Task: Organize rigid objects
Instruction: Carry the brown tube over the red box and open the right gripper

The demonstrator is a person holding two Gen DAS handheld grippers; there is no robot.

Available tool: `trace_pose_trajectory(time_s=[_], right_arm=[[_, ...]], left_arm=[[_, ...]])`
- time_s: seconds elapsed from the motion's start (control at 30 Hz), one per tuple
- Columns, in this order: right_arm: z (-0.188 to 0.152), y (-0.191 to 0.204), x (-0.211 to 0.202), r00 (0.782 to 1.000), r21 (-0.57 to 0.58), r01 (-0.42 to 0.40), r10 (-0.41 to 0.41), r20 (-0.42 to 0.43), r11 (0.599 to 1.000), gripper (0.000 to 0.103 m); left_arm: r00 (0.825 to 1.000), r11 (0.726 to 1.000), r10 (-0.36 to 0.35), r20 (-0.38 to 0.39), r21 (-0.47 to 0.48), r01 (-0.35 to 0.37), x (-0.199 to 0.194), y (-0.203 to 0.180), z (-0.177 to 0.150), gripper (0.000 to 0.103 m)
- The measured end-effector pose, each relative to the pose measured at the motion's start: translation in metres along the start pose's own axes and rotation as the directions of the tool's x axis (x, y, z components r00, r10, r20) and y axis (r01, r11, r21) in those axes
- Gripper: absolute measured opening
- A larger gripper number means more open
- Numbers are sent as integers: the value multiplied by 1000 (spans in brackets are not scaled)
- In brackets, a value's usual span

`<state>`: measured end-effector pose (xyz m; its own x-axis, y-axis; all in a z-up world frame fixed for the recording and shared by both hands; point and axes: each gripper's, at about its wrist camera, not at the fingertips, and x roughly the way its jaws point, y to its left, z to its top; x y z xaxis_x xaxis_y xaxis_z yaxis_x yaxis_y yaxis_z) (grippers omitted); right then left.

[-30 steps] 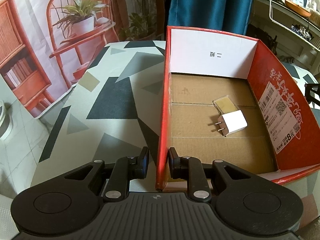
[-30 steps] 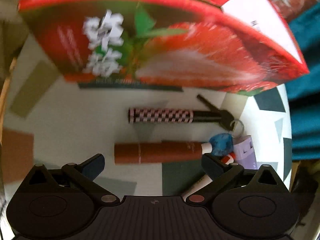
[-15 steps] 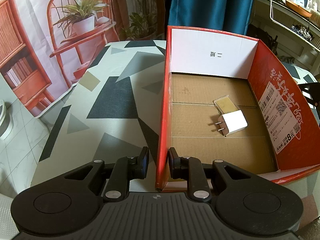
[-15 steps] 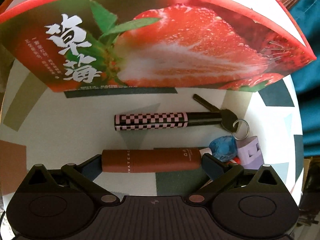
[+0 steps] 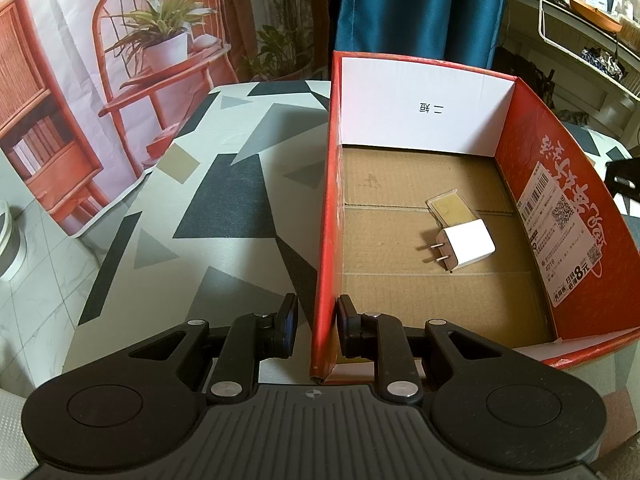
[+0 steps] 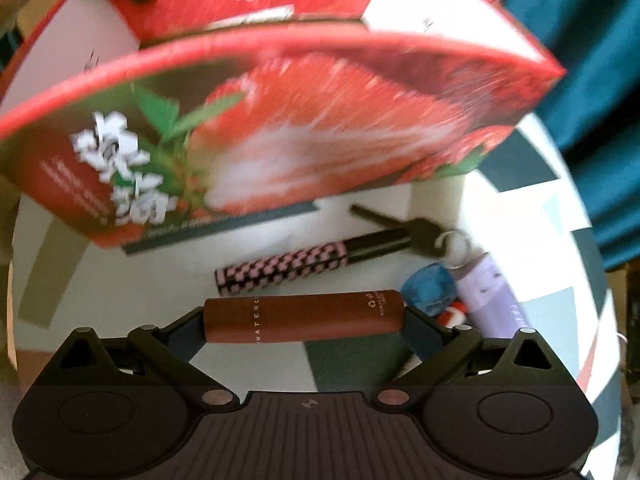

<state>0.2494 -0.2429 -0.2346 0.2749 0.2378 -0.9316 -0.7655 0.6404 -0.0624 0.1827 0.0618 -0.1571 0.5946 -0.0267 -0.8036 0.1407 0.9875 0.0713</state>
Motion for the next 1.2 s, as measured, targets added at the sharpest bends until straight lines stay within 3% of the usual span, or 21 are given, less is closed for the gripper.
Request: trace_pose_trajectory(time_s=[0.2, 0.5, 0.7, 0.93, 1.2], right_arm=[[9, 0, -47, 989, 27, 43, -47, 143, 999, 99], [51, -8, -102, 930, 40, 86, -94, 357, 996, 99], [82, 5, -78, 943, -58, 133, -108, 315, 989, 99], [94, 1, -45, 959, -49, 162, -146, 242, 986, 99], [93, -1, -25, 957, -6, 219, -214, 194, 976, 99]], left_arm=[[1000, 1000, -1, 0, 3, 1, 1, 0, 0, 23], [1000, 1000, -3, 0, 12, 3, 1, 0, 0, 23], [1000, 1000, -2, 0, 13, 2, 1, 0, 0, 23], [1000, 1000, -9, 2, 8, 9, 1, 1, 0, 23], [1000, 1000, -10, 4, 10, 10, 1, 2, -1, 23]])
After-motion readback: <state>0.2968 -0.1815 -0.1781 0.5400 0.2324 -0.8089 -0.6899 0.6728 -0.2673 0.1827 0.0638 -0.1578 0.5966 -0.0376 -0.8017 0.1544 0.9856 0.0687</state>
